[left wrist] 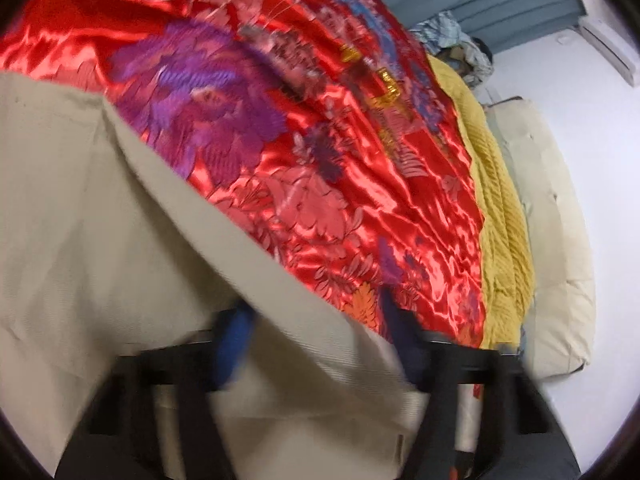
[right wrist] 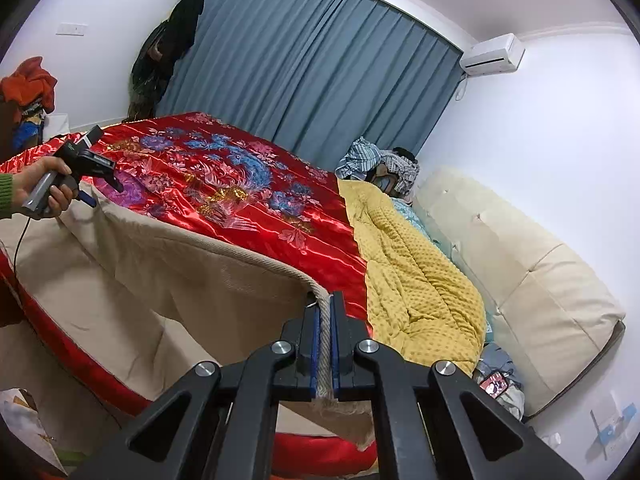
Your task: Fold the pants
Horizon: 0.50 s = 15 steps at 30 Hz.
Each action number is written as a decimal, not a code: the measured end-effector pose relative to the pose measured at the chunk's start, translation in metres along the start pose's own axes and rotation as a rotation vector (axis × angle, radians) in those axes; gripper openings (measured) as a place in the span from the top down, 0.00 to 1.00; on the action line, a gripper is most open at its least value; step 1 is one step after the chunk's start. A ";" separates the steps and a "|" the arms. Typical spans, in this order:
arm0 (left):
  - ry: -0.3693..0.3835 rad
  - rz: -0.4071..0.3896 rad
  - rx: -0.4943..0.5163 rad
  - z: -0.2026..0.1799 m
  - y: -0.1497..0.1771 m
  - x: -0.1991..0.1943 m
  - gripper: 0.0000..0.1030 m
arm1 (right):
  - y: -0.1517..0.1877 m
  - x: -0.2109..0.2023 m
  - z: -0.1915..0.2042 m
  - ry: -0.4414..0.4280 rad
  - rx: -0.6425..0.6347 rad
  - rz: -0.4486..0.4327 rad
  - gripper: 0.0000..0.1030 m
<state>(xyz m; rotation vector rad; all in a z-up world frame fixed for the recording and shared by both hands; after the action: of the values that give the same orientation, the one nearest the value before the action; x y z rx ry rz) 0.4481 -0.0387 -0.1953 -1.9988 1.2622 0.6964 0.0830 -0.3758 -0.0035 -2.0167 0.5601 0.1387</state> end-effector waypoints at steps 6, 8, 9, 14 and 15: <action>0.008 -0.059 -0.002 0.008 0.022 -0.035 0.98 | 0.010 -0.001 -0.002 -0.002 -0.045 0.028 0.96; 0.015 -0.073 0.022 0.010 0.034 -0.054 0.98 | 0.019 0.008 -0.009 -0.034 -0.041 0.076 0.96; 0.028 -0.074 0.025 0.012 0.039 -0.064 0.98 | 0.025 0.013 -0.014 -0.048 -0.031 0.102 0.96; 0.047 -0.098 0.080 -0.007 0.025 -0.080 0.98 | 0.039 0.060 -0.038 -0.105 0.045 0.191 0.96; 0.047 -0.115 0.100 -0.017 0.013 -0.080 0.98 | 0.034 0.081 -0.044 -0.115 0.058 0.196 0.96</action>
<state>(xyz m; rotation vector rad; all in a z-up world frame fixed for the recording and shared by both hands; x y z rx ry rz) 0.4061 -0.0107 -0.1299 -1.9983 1.1757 0.5239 0.1338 -0.4537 -0.0353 -1.8820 0.6792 0.3508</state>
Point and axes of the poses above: each gripper's, at about its wrist camera, not at the fingertips, and x roughly the way its jaws point, z to its left, y to its underside, the point moved 1 cm from there along x, roughly the way its jaws point, and after that the axes turned 4 degrees about -z, right-handed, at the moved point
